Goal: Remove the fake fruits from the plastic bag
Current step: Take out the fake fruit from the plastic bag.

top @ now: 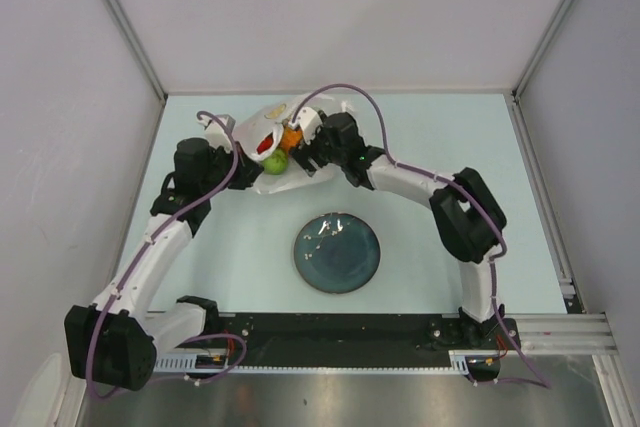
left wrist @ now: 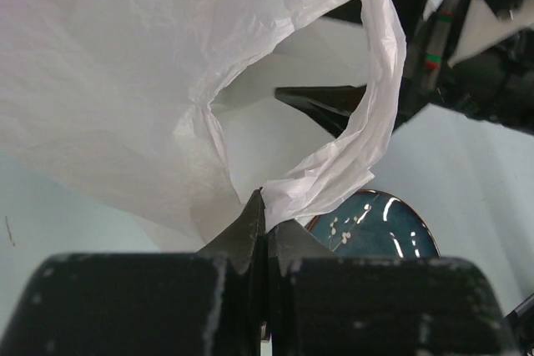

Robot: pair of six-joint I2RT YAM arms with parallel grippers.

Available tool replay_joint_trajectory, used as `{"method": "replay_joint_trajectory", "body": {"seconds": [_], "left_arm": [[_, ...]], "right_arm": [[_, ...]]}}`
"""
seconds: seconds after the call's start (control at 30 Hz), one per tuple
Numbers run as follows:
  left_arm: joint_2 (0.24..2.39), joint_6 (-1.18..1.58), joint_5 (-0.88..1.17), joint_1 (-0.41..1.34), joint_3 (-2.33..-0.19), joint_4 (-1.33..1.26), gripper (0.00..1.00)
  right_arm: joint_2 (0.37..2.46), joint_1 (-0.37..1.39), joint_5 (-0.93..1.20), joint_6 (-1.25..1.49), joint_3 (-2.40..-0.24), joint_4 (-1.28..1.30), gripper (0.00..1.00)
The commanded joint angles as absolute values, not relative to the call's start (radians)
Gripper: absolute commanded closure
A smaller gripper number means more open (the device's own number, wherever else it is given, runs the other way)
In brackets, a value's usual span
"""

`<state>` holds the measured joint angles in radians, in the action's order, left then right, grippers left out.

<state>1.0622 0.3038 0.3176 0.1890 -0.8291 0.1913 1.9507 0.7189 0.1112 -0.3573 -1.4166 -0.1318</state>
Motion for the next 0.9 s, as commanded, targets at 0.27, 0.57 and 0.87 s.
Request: {"method": "replay_joint_trajectory", "body": {"seconds": [0.27, 0.57, 0.87], "left_arm": [[1.052, 0.281, 0.351, 0.147, -0.859, 0.181, 1.0], [1.086, 0.288, 0.35, 0.121, -0.877, 0.166, 1.0], [1.101, 0.304, 0.361, 0.091, -0.877, 0.166, 1.0]], "right_arm": [[2.41, 0.701, -0.041, -0.367, -2.162, 0.135, 0.0], [2.458, 0.695, -0.018, -0.387, -2.222, 0.264, 0.0], [2.539, 0.707, -0.129, -0.431, -2.315, 0.423, 0.0]]}}
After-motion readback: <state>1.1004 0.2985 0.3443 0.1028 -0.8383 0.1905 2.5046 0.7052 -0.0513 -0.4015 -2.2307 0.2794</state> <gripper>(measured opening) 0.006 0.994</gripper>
